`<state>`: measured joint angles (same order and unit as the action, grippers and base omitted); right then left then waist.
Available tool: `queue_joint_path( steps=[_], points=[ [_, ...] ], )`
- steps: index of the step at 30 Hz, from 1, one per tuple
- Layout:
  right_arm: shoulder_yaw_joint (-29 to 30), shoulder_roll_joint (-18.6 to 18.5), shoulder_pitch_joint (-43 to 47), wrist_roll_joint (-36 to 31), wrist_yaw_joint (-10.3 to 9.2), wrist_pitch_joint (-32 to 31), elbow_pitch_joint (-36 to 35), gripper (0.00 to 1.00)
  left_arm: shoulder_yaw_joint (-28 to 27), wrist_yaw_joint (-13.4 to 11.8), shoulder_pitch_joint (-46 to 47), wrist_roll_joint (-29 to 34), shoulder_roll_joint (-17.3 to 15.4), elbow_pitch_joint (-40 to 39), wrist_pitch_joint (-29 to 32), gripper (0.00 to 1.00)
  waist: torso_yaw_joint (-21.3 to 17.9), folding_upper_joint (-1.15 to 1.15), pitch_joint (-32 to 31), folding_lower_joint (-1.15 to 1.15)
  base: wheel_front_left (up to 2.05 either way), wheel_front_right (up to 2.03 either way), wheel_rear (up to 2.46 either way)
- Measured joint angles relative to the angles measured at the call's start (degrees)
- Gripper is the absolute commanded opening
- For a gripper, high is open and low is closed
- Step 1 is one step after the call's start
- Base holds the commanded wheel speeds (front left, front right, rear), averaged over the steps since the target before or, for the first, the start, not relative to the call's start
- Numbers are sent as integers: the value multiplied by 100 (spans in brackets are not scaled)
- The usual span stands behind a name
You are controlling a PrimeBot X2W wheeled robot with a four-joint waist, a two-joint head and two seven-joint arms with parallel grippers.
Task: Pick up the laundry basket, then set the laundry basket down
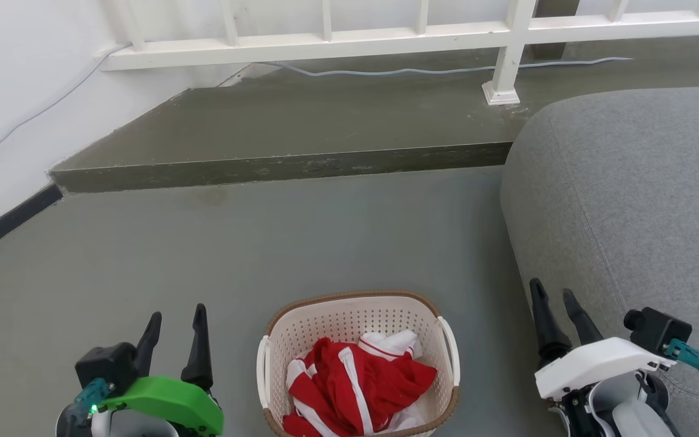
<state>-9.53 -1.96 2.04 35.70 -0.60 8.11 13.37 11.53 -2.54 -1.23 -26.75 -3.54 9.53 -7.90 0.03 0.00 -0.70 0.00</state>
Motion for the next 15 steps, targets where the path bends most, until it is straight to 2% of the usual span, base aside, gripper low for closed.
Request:
queue_joint_path(
  steps=[15],
  points=[
    [-287,-14,79,-1034,-135,245,-82,100,213,-178,-63,1087,3,-113,-271,100,11,0,14,0,0,0,0]
  ],
)
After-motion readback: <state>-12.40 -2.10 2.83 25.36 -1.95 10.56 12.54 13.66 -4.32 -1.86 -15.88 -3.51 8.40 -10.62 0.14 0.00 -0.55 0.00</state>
